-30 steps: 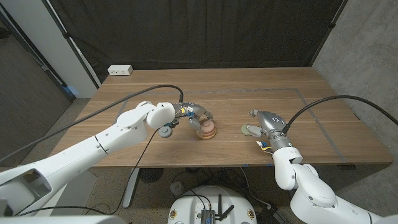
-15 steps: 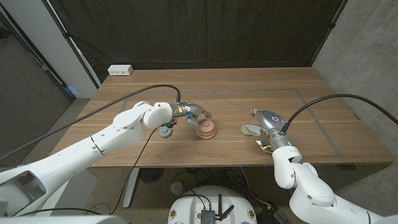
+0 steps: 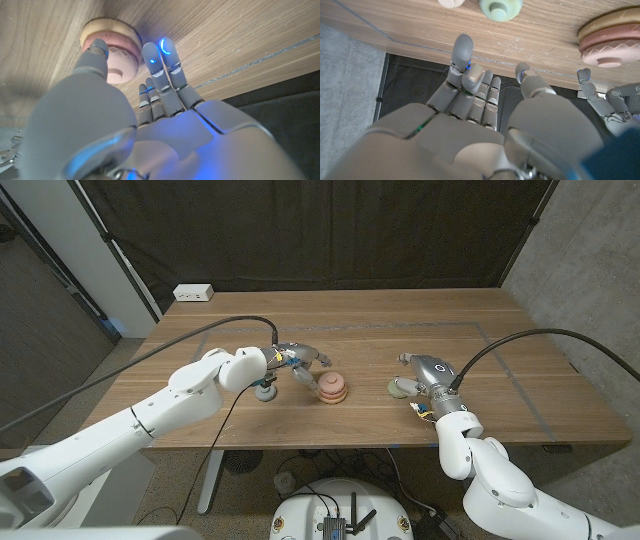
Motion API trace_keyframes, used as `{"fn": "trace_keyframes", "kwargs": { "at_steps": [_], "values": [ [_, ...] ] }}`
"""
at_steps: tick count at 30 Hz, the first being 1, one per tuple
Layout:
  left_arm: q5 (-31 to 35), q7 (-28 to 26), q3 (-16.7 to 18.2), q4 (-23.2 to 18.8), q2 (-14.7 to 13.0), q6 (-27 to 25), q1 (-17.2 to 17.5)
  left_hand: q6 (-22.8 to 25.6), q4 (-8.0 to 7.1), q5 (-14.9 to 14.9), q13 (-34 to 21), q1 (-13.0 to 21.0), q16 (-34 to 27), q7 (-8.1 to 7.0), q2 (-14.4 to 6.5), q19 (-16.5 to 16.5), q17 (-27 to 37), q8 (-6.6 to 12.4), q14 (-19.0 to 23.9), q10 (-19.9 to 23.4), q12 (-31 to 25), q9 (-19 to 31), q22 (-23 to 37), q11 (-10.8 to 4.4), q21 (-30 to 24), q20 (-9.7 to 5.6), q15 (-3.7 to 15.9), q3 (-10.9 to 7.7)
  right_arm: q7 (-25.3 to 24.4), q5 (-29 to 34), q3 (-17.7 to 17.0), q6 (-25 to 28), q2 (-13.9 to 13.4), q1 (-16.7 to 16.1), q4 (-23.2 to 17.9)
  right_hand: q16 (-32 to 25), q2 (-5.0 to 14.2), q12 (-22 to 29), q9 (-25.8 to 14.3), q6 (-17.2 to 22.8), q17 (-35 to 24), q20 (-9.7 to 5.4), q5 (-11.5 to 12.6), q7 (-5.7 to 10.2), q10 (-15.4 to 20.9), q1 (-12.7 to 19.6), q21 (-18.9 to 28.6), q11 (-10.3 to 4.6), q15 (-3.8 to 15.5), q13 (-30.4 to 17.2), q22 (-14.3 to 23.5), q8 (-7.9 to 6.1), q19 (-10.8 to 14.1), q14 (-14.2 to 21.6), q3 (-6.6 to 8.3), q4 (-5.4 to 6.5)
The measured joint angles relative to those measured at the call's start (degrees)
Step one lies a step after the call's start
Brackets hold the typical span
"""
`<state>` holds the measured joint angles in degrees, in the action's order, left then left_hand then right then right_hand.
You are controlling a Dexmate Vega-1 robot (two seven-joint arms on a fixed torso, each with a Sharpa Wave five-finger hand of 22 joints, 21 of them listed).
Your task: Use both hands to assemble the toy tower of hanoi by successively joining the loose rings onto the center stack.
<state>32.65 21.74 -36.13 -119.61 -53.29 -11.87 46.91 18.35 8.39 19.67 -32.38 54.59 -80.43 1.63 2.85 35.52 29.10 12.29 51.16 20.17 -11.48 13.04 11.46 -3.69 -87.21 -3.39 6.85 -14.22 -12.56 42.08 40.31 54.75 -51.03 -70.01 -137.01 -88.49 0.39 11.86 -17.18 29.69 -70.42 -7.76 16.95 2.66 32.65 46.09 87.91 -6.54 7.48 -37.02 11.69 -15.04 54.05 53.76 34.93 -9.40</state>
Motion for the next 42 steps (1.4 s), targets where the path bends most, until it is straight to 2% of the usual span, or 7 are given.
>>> {"fn": "trace_keyframes", "kwargs": {
  "at_steps": [9,12,21,23,33,36,42],
  "values": [
    [-2.1,-5.1,3.2,-2.0,-2.4,-2.3,4.2,0.9,0.0,0.0,0.3,-0.2,-0.3,-0.29,-0.2,0.5,0.0,0.32,0.0,0.8,0.0,0.0,-0.3,-0.21,0.0,0.02,0.0,0.0,1.2,0.2,0.7,0.0,0.5,1.5,0.5,0.0,0.0,0.0,-0.3,0.6,0.0,0.0,0.0,0.19,0.0,0.0,0.0,0.0,0.0,0.0,0.0,-0.26,0.0,0.0,0.0,0.0],
    [-3.0,-7.2,4.7,-2.7,-3.3,-3.0,6.2,1.2,0.0,0.0,0.3,-0.2,-0.3,0.01,-0.2,0.5,0.0,0.7,0.0,1.2,0.0,0.0,-0.3,-0.19,0.0,0.02,0.0,0.0,1.8,0.4,1.0,0.0,0.5,2.0,0.6,0.0,0.0,0.0,-0.5,0.7,0.0,0.0,0.0,0.08,0.0,0.0,0.0,0.0,0.0,0.0,0.0,-0.26,0.0,0.0,0.0,0.0],
    [-7.1,-13.6,9.1,-4.3,-5.5,-4.9,12.8,2.1,0.0,0.0,0.5,-0.4,-0.3,-0.29,-0.4,0.5,0.3,0.78,0.2,1.9,0.0,0.0,-0.3,-0.77,0.0,0.02,0.22,0.0,2.8,0.5,1.1,-0.3,0.7,2.9,1.2,0.0,0.0,0.0,-0.5,0.2,0.0,-0.01,0.0,-0.02,-0.2,0.0,0.0,-0.23,0.0,0.0,0.0,-0.26,0.0,0.0,0.0,0.0],
    [-7.6,-15.1,9.6,-4.5,-5.7,-5.2,13.5,2.1,0.0,0.0,0.5,-0.4,-0.4,-0.29,-0.4,0.5,0.3,0.78,0.2,2.2,0.0,0.0,-0.3,-0.48,0.0,0.02,0.22,0.0,2.9,0.3,0.9,-0.6,0.7,3.1,1.3,0.0,0.0,0.0,-0.7,0.2,0.0,-0.01,0.0,-0.01,-0.2,0.0,0.0,-0.23,0.0,0.0,0.0,-0.26,0.0,0.0,0.0,0.0],
    [-9.7,-21.9,12.2,-5.6,-6.9,-6.9,18.2,3.2,0.32,0.0,0.7,-0.4,-0.7,-0.74,-0.4,0.5,0.3,1.3,0.8,3.8,-0.4,0.0,-0.3,-1.46,-0.3,0.0,0.11,-0.33,3.0,-1.3,-0.1,-1.8,0.6,3.4,1.9,0.0,0.0,0.0,-0.8,-0.4,0.0,-0.01,0.0,-0.62,-0.2,0.0,0.0,-0.22,0.0,0.0,0.0,-0.02,0.0,0.0,0.0,0.0],
    [-10.1,-24.2,13.0,-5.8,-7.0,-7.4,19.6,3.6,0.32,0.0,0.8,-0.4,-0.7,-1.12,-0.4,1.1,0.5,1.3,1.0,4.4,-0.4,0.0,-0.3,-1.95,-0.3,0.03,0.31,-0.33,3.0,-1.9,-0.4,-2.3,0.6,3.5,2.0,0.0,0.0,0.0,-0.7,-0.8,0.0,-0.01,0.0,-0.31,-0.2,0.0,0.0,-0.23,0.0,0.0,0.0,0.01,0.0,0.0,-0.19,-0.19],
    [-10.9,-28.4,14.8,-6.6,-7.1,-8.5,23.0,4.3,0.32,0.0,0.8,-0.4,-0.9,-1.37,-0.4,1.1,0.5,1.3,1.0,4.4,-0.4,-0.3,-0.3,-1.94,-0.3,0.03,0.3,-0.33,2.9,-2.8,-1.0,-3.2,0.1,3.6,2.2,0.0,0.0,0.0,-0.6,-0.8,0.0,-0.01,0.2,-0.31,-0.2,0.0,0.0,-0.22,0.0,0.0,0.0,0.0,0.0,0.0,-0.18,-0.18]
  ]
}}
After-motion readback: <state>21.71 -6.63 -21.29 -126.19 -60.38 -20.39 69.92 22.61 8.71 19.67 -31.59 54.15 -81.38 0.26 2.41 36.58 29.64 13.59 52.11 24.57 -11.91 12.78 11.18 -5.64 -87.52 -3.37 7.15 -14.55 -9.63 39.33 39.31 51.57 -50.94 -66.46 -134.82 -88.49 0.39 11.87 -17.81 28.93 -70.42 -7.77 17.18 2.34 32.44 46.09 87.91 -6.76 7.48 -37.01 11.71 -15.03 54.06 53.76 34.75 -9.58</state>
